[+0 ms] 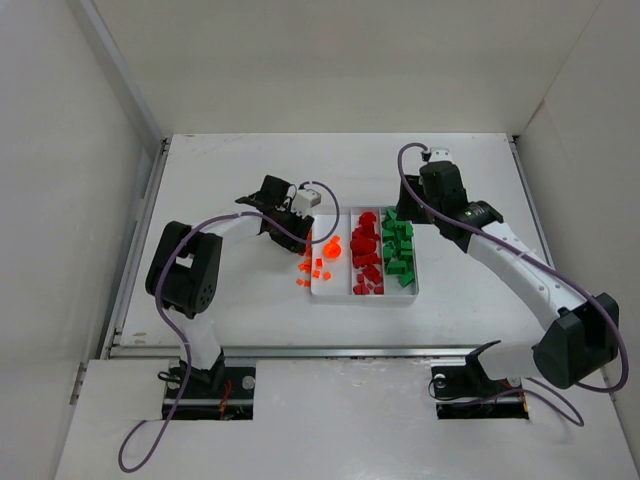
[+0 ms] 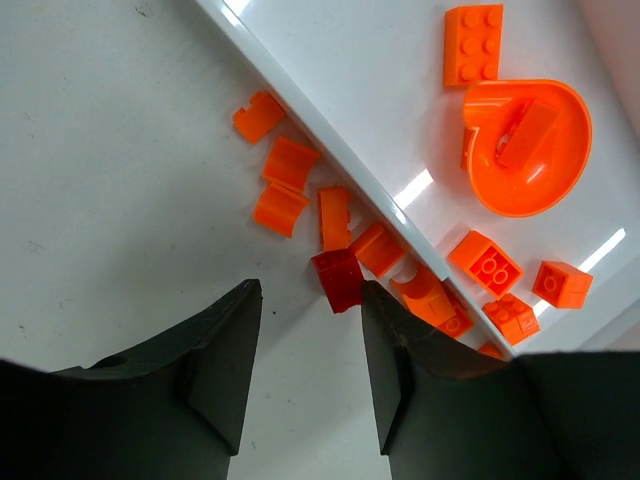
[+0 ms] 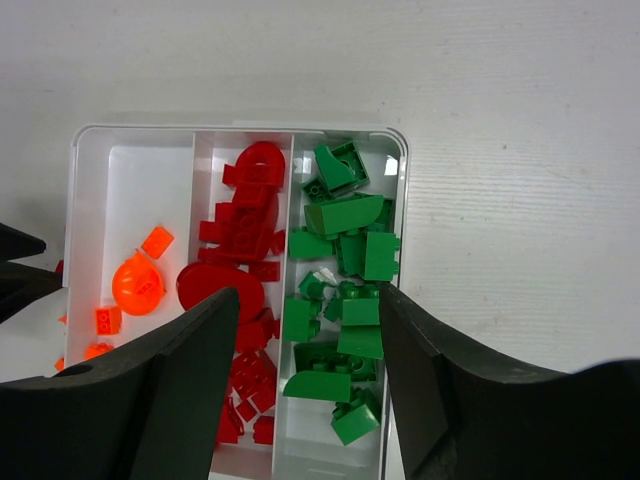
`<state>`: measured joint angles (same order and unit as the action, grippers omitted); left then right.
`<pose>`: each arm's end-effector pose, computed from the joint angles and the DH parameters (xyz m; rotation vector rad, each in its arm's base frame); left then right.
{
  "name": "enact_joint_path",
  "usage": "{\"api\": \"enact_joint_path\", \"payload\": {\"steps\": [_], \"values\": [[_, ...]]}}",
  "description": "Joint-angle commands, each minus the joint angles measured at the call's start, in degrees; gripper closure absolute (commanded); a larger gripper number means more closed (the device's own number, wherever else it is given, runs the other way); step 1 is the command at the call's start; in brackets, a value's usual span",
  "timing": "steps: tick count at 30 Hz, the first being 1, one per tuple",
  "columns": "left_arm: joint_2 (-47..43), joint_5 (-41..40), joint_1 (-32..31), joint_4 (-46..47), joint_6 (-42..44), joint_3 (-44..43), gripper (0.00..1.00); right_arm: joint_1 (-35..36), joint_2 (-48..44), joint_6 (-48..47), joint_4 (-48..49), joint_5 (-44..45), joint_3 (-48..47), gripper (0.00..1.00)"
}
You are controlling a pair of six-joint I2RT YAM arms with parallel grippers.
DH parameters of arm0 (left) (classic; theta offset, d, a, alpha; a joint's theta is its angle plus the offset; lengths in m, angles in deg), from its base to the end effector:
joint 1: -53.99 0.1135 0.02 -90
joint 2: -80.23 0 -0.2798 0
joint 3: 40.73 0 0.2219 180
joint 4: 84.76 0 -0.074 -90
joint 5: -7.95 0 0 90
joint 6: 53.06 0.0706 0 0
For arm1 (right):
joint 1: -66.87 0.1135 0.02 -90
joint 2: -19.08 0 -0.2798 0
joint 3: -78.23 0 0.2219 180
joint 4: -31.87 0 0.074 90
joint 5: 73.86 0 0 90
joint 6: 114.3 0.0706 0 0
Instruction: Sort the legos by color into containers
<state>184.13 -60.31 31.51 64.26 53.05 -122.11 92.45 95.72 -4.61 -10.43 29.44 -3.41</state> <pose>0.3367 -0.1676 0.1879 0.9674 2.2881 -0.5208 0.2685 0.1105 0.3186 0.0139 2.2075 0.1830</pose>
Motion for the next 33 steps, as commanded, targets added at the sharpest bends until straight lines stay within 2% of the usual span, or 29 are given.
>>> {"api": "enact_joint_path", "payload": {"steps": [1,7,12,19,24,33], "values": [[1.0,-0.8,0.1,0.3,0.0,0.1,0.6,0.5,0.1,-0.5,0.6,1.0,-2.6,0.36],[0.3,-1.3,0.1,-0.4,0.0,-0.4,0.61,0.5,0.6,-1.0,0.6,1.0,-2.6,0.36],[-2.7,0.0,-1.3,-0.4,0.0,0.1,0.51,0.5,1.7,-1.0,1.1,1.5,-2.6,0.36],[-2.4,0.0,-3.2,-1.0,0.6,1.2,0.5,0.5,2.2,-1.6,1.1,2.1,-2.6,0.36],[0.2,-3.2,-3.2,-1.0,0.6,0.7,0.58,0.5,3.3,-2.1,1.1,2.6,-3.7,0.36],[0.7,-3.7,-0.8,-2.1,1.1,-0.5,0.81,0.5,4.9,-2.6,1.1,2.6,-4.8,0.36]]}}
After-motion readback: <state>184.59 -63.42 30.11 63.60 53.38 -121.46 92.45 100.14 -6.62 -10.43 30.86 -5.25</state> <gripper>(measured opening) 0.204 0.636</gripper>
